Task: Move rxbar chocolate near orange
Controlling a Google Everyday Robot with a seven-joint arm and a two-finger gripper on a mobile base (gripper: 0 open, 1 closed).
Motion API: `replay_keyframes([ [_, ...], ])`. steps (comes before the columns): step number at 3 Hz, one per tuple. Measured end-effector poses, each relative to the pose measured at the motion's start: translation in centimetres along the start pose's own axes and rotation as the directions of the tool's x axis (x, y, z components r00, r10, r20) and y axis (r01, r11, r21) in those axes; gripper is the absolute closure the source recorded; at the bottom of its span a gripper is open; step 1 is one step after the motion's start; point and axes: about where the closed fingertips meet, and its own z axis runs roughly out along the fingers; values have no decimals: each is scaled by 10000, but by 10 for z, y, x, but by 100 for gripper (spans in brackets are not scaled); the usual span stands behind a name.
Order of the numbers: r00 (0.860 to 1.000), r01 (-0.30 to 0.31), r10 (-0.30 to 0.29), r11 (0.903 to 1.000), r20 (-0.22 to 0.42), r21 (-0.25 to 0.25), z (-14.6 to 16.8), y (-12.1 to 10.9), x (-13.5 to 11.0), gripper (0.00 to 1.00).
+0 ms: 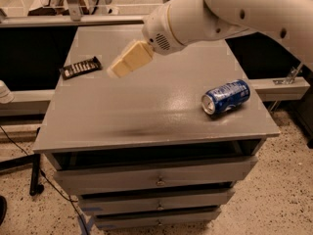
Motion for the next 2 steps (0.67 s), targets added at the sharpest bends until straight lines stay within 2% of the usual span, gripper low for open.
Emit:
replay_keyframes([
  [2,9972,-540,556,9980,497,-329,34,9,-13,0],
])
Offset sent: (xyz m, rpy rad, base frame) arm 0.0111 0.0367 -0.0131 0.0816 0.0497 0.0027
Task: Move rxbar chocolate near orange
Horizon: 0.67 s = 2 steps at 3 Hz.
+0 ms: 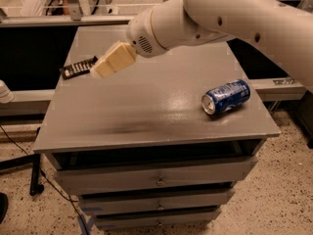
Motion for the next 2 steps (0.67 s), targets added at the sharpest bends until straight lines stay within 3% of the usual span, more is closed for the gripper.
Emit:
replay_keyframes([
  [1,10000,-11,11,10000,10,-6,1,0,0,0],
  [2,9964,359,-356,9993,-771,30,-24,0,13,0],
])
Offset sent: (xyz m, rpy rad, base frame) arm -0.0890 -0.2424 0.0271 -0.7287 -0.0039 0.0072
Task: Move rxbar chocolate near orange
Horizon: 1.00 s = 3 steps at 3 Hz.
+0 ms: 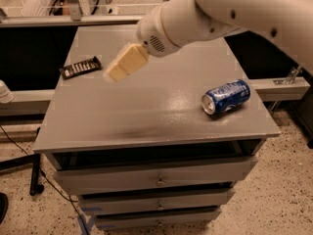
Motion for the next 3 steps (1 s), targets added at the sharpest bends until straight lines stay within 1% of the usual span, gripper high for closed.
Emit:
replay_keyframes([
  [1,9764,1084,-984,9932,-1920,422,-63,-18,57,0],
  [2,9407,1901,-1637,9798,-2973,622,-89,-42,95,0],
  [3,9406,1902,-1637,9798,-2973,621,-89,-42,95,0],
])
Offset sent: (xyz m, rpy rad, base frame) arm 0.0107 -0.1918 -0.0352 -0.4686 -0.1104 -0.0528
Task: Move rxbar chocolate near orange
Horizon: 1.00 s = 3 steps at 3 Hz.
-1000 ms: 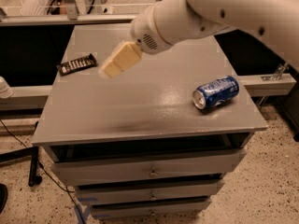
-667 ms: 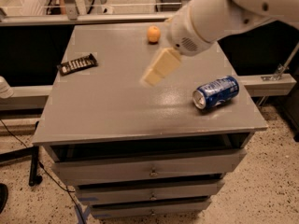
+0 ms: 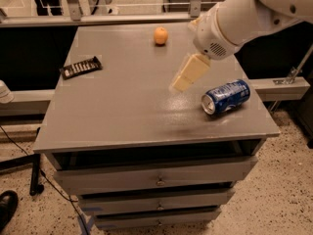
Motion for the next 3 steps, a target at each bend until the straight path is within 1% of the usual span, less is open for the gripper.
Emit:
replay_keyframes([
  [1,9987,-63,59,9999,507,85,20,-9,-1,0],
  [2,9899,-260,254,9997,1392,25,60,-13,-8,0],
  [3,9684,-698,688,9976,2397,-42,96,-18,-31,0],
])
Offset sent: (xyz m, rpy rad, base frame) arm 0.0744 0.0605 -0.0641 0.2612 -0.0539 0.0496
